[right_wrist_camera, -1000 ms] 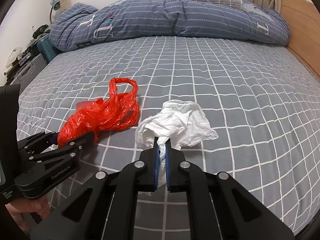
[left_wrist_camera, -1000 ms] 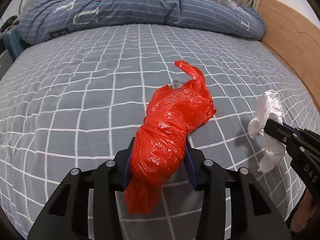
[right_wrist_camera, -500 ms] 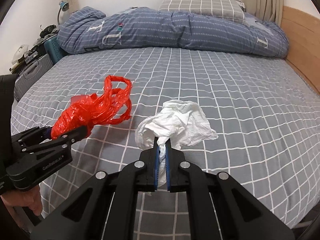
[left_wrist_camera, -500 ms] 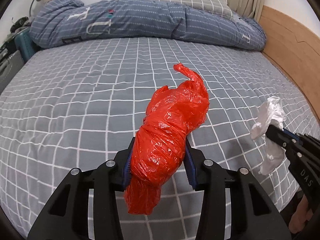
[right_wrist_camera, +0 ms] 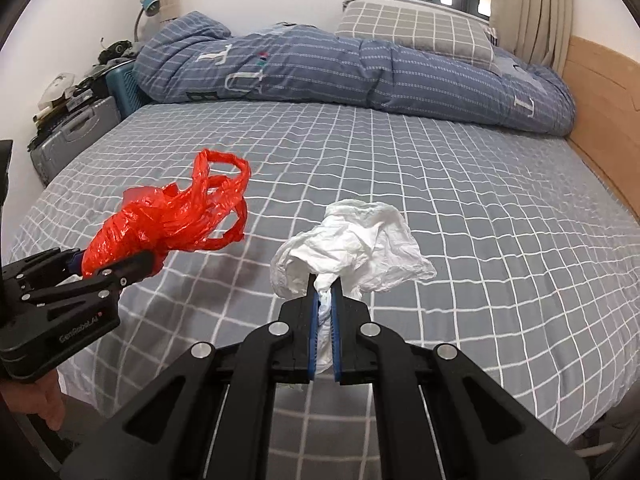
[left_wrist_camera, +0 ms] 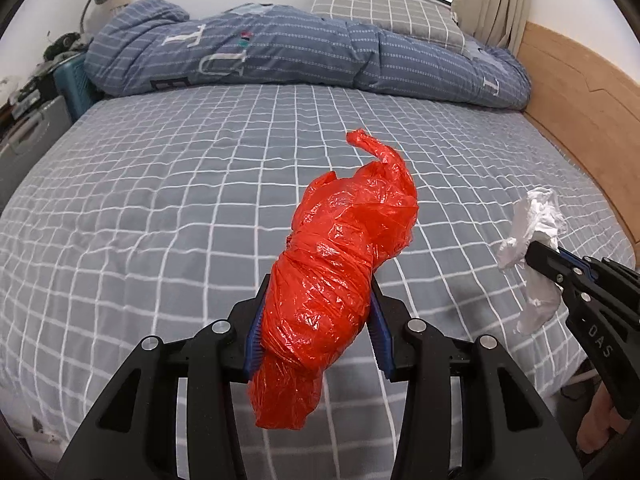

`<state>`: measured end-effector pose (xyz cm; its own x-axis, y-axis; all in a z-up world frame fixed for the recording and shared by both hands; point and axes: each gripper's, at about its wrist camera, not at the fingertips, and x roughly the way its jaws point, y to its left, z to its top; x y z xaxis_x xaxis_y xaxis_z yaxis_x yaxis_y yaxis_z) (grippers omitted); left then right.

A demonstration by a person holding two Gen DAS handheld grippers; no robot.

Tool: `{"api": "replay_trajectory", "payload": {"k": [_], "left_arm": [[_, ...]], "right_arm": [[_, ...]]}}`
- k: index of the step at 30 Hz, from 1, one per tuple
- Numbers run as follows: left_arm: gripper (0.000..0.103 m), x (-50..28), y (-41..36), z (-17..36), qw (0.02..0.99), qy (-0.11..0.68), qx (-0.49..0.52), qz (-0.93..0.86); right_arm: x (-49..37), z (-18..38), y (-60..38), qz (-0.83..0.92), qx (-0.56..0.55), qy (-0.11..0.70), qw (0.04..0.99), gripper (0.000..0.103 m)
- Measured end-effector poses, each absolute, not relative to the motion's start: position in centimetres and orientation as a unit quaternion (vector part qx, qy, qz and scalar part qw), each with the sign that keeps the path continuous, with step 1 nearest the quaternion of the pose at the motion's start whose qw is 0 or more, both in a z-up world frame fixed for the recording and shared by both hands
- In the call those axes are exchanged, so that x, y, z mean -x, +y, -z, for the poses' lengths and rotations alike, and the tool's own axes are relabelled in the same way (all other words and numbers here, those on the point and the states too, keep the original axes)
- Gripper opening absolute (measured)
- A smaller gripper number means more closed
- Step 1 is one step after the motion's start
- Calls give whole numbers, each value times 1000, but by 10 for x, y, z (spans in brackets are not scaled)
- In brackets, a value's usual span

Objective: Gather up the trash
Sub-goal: 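Carry the red bag and white tissue with both grippers over the bin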

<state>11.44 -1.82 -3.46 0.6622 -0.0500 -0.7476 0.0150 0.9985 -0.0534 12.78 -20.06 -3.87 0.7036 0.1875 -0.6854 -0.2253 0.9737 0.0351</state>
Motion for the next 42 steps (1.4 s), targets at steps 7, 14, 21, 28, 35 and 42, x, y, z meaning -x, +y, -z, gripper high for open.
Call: {"api": "replay_trajectory", "payload": {"k": [7, 14, 21, 28, 35, 42], "left_arm": [[42, -77, -7, 27, 910, 413, 44, 14], [42, -48, -12, 14, 911, 408, 52, 19], [42, -16, -17, 1, 914, 402, 50, 19], [42, 15, -18, -5, 913, 404, 50, 18], [42, 40, -12, -12, 913, 403, 62, 17], [42, 65, -11, -19, 914, 400, 59, 15]], "right_arm": [[-89, 17, -195, -119, 24, 353, 928, 5], [-52, 8, -196, -121, 10, 358, 926, 5], [-17, 5, -196, -118, 6, 363, 924, 5], [11, -6, -198, -113, 2, 361, 926, 5], [34, -15, -196, -111, 7, 362, 925, 5], [54, -12, -189, -116, 7, 370, 922, 5]]}}
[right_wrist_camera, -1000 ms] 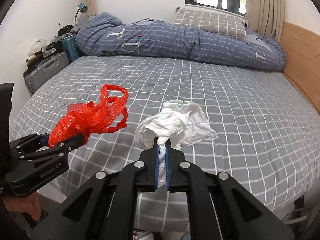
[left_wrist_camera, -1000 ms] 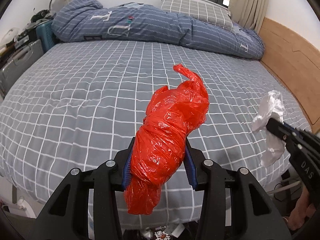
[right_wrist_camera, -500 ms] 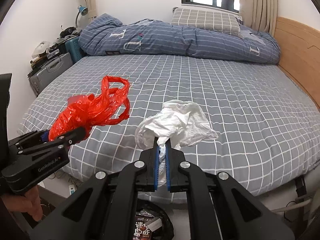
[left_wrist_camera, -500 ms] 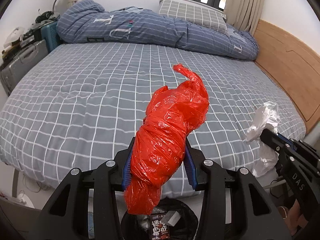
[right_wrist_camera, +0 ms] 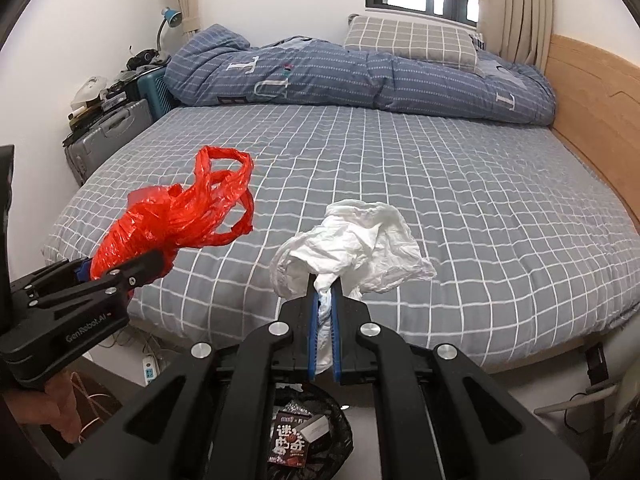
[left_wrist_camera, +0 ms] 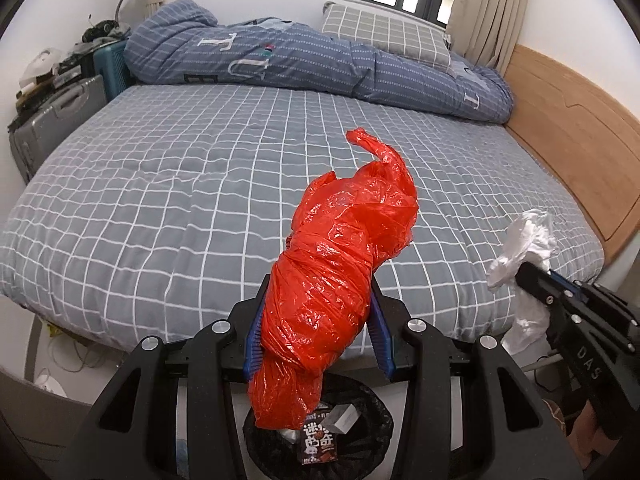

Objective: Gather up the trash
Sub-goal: 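Carry the red bag and white tissue with both grippers over the bin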

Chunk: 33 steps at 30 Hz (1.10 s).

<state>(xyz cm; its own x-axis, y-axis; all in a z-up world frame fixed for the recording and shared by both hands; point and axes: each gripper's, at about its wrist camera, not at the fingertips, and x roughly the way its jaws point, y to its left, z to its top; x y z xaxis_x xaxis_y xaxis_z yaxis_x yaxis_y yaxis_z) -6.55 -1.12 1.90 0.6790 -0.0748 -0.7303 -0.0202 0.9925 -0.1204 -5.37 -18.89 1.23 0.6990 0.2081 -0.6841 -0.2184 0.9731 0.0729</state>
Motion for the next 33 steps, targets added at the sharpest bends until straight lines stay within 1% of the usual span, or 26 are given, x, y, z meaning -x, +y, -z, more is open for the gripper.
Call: {"api": "replay_trajectory", "payload": {"k": [9, 22, 33], "left_arm": [[42, 91, -6, -7, 909, 412, 63, 8], [42, 132, 1, 28, 894, 445, 57, 8], [42, 151, -4, 86, 871, 489, 46, 21]], "right_arm": [[79, 2, -177, -122, 14, 379, 917, 5], [116, 39, -171, -125, 16, 407, 905, 5], [131, 85, -173, -124, 14, 445, 887, 5]]}}
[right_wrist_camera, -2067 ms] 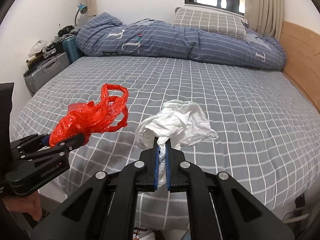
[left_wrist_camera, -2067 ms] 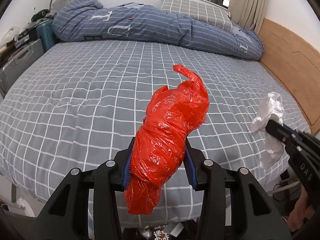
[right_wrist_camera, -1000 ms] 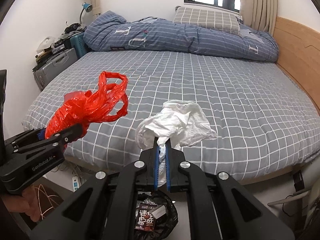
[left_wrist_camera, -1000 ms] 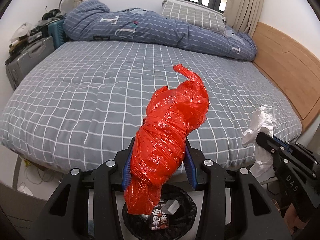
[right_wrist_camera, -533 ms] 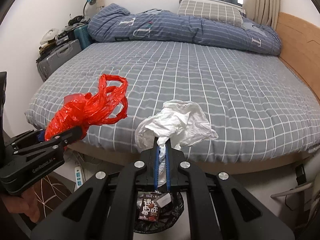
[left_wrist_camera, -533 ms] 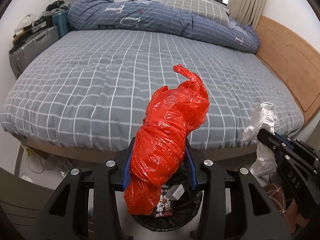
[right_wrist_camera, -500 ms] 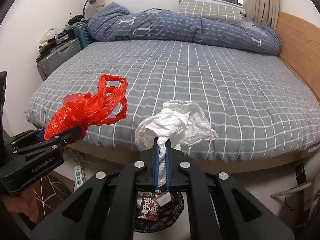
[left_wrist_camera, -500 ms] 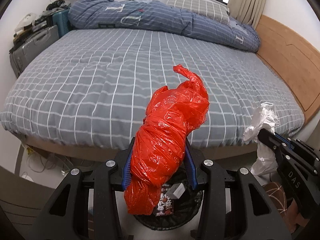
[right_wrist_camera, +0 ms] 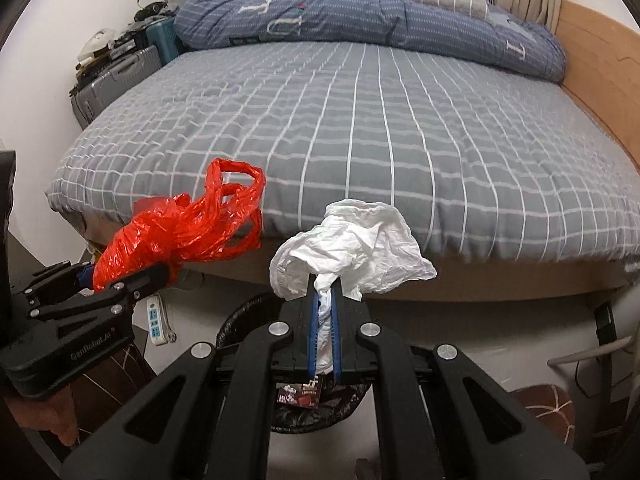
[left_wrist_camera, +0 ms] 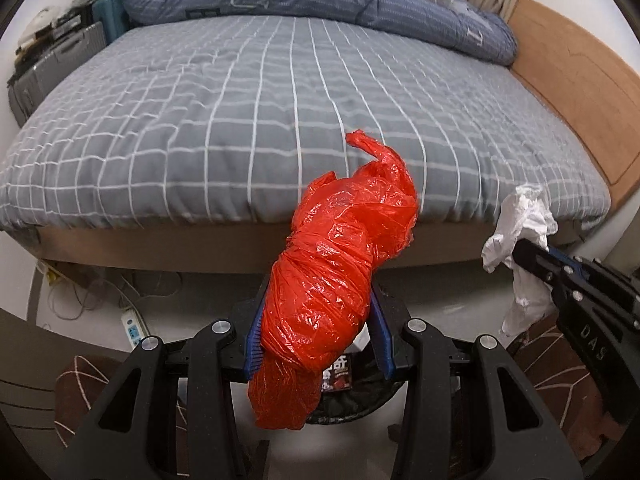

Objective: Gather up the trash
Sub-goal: 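Carry the red bag and white tissue with both grippers over the bin, then open the left gripper to drop the red bag into the bin, then open the right gripper to drop the white tissue into the bin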

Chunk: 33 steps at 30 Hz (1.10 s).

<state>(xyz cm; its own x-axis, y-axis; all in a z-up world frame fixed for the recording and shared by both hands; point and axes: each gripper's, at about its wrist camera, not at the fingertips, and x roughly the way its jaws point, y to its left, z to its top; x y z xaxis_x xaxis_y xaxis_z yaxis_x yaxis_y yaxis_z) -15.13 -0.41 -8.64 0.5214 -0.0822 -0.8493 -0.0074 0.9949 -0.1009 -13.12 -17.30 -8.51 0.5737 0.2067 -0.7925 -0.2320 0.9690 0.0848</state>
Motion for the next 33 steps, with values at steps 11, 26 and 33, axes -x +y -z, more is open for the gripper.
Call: {"api": "replay_trajectory", "payload": {"k": [11, 26, 33], "left_arm": [[42, 149, -14, 146, 847, 529, 33, 27], [52, 133, -49, 183, 830, 553, 18, 61], [83, 135, -32, 180, 838, 544, 12, 40]], "right_arm": [[129, 141, -172, -120, 22, 486, 866, 5], [120, 167, -200, -92, 15, 506, 857, 5], [117, 169, -188, -103, 16, 506, 856, 5]]}}
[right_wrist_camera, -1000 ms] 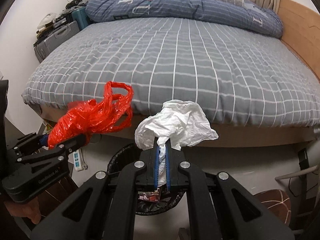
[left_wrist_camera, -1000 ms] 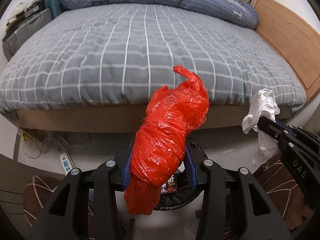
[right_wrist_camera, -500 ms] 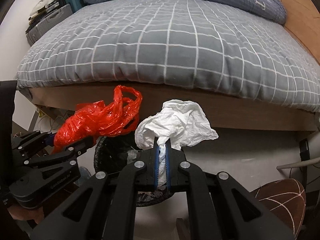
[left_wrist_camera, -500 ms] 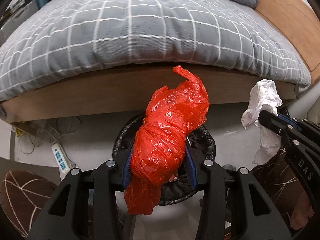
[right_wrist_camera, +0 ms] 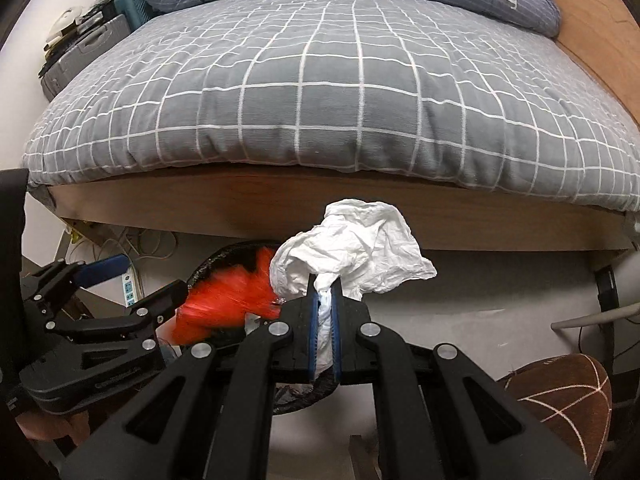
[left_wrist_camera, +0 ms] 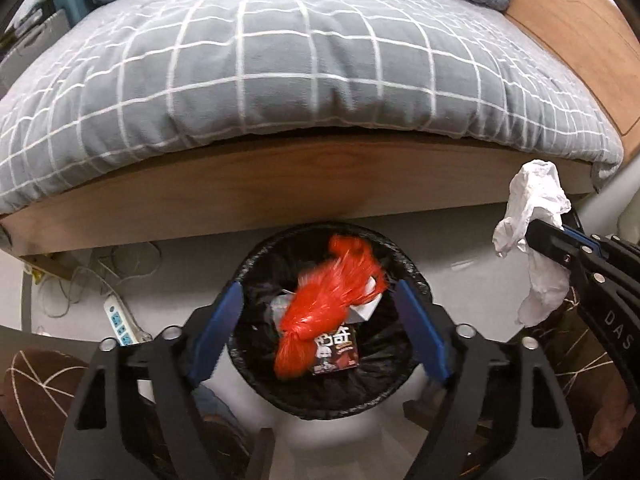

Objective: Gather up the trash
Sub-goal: 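Open the right gripper to drop the white tissue into the bin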

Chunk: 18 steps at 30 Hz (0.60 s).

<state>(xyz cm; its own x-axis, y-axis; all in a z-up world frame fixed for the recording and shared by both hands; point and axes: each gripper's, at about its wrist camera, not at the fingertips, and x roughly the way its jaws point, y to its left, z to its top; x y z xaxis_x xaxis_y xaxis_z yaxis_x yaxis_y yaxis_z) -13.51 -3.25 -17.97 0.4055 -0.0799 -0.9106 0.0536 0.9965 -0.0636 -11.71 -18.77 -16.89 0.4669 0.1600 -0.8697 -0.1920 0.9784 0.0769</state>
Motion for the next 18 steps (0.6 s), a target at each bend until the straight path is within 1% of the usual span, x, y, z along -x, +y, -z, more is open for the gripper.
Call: {"api": "replay_trajectory", "payload": {"k": [6, 9, 18], "left_arm": [[94, 144, -4, 172, 846, 532, 12, 8], [97, 148, 13, 169, 848, 529, 15, -9], [97, 168, 54, 175, 842, 536, 38, -48]], "right_arm": [[113, 174, -158, -132, 20, 512, 849, 5], [110, 177, -140, -148, 24, 516, 843, 5], [112, 193, -95, -188, 50, 530, 825, 8]]}}
